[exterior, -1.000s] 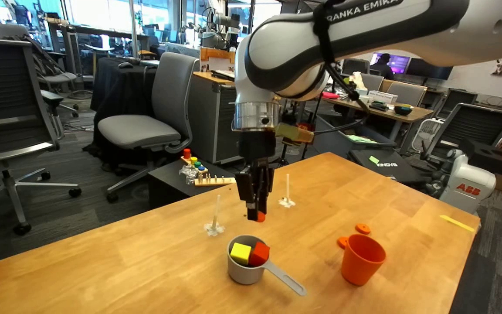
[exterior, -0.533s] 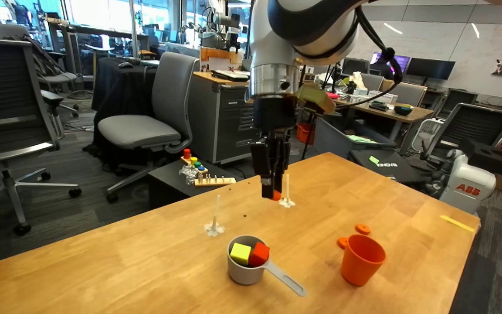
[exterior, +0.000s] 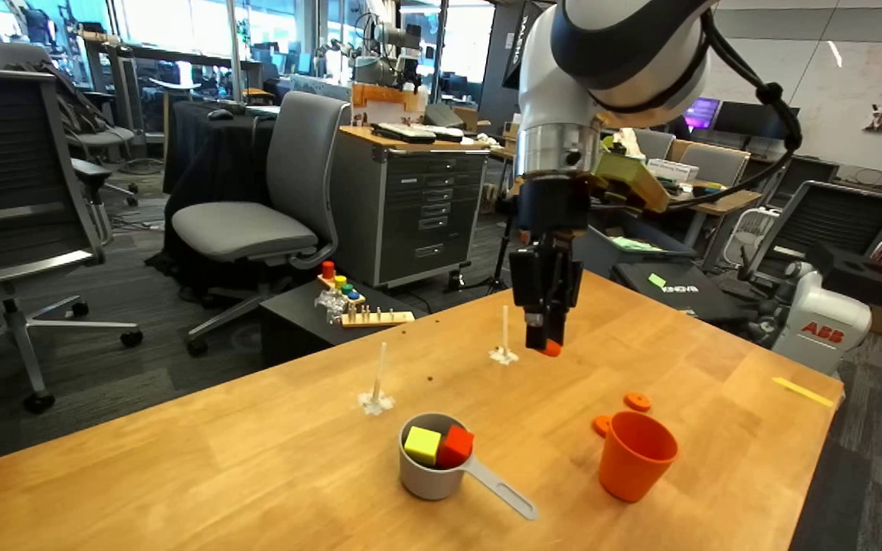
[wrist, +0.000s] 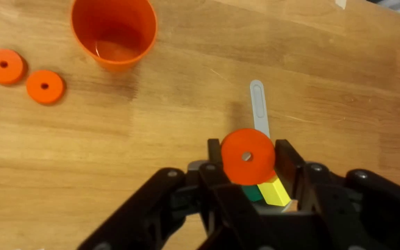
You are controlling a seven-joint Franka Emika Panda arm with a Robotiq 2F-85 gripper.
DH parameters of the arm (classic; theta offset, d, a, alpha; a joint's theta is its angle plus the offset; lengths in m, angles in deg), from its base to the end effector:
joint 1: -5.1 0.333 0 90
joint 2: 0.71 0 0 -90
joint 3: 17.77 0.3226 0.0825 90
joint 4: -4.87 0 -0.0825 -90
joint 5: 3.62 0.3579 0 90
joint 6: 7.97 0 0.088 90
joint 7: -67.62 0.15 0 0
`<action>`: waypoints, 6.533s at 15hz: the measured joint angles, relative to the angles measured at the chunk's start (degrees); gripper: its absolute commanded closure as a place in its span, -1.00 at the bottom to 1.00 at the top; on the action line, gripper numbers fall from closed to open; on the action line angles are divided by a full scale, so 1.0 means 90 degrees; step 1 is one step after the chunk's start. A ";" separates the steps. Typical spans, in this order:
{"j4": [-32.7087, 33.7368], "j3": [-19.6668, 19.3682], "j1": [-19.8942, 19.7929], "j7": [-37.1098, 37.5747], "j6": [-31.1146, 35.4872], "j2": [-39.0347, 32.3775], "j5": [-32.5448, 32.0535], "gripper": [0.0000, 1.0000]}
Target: Put the three blocks in the gray cup then put the orange disks in the orange cup
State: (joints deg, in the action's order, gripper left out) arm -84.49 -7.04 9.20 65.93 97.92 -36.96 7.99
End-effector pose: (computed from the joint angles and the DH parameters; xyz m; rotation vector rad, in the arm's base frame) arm 0.6075 0.1731 0.2427 -2.8238 -0.2581 0.5283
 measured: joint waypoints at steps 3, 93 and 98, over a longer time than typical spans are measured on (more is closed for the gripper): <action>-0.0926 -0.0184 -0.0074 0.0115 0.0218 0.0467 0.0203 0.65; -0.1102 -0.0692 -0.0651 -0.0269 0.1864 -0.0949 0.0231 -1.00; -0.1129 -0.0742 -0.0726 -0.0264 0.1789 -0.0970 0.0231 -1.00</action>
State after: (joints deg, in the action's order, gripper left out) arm -94.66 -13.72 2.67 63.55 114.02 -45.69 10.06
